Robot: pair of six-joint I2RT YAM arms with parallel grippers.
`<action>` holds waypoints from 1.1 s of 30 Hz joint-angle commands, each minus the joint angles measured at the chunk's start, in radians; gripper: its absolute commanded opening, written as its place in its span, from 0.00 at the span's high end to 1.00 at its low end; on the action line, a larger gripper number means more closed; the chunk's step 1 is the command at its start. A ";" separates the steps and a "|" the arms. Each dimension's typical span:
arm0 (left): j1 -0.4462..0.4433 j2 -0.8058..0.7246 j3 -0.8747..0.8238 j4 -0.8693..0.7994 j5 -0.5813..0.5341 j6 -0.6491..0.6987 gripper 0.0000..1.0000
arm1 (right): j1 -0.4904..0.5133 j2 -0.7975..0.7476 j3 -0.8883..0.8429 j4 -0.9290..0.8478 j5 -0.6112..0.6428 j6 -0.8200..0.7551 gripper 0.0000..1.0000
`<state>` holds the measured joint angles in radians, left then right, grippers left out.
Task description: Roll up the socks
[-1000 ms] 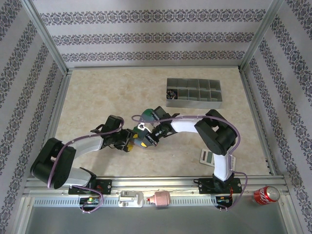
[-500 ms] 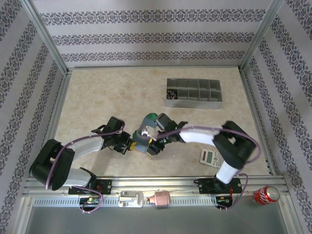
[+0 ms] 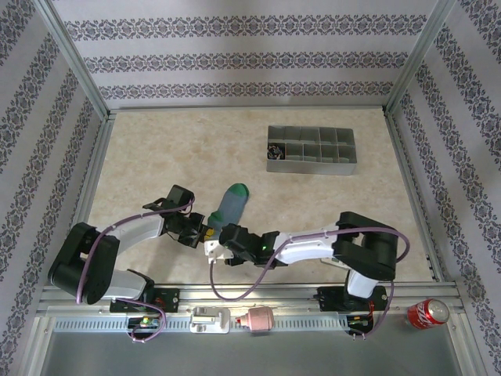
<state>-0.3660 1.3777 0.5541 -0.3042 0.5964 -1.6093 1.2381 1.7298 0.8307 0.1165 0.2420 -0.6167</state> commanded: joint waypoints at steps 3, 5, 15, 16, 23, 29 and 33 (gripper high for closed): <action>0.015 0.034 -0.004 -0.101 -0.020 0.000 1.00 | 0.009 0.086 0.083 0.030 0.123 -0.074 0.51; 0.017 0.034 -0.006 -0.099 -0.018 0.002 1.00 | 0.005 0.115 0.091 0.018 0.138 -0.075 0.65; 0.028 -0.016 -0.005 -0.069 -0.022 0.003 0.72 | -0.081 0.107 0.073 -0.147 -0.080 0.073 1.00; 0.030 -0.031 0.002 -0.076 -0.028 0.005 0.63 | -0.094 0.105 0.078 -0.172 -0.119 0.090 1.00; 0.042 -0.149 0.056 -0.160 -0.085 0.056 0.37 | -0.225 0.112 0.105 -0.283 -0.454 0.222 1.00; 0.042 -0.193 0.062 -0.136 -0.117 0.167 0.39 | -0.315 0.163 0.154 -0.344 -0.643 0.299 1.00; 0.035 -0.190 0.032 -0.055 -0.110 0.239 0.47 | -0.383 0.189 0.166 -0.352 -0.759 0.360 1.00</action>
<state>-0.3321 1.1938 0.5964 -0.4007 0.5076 -1.4563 0.8898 1.8549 1.0164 -0.0750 -0.3920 -0.3393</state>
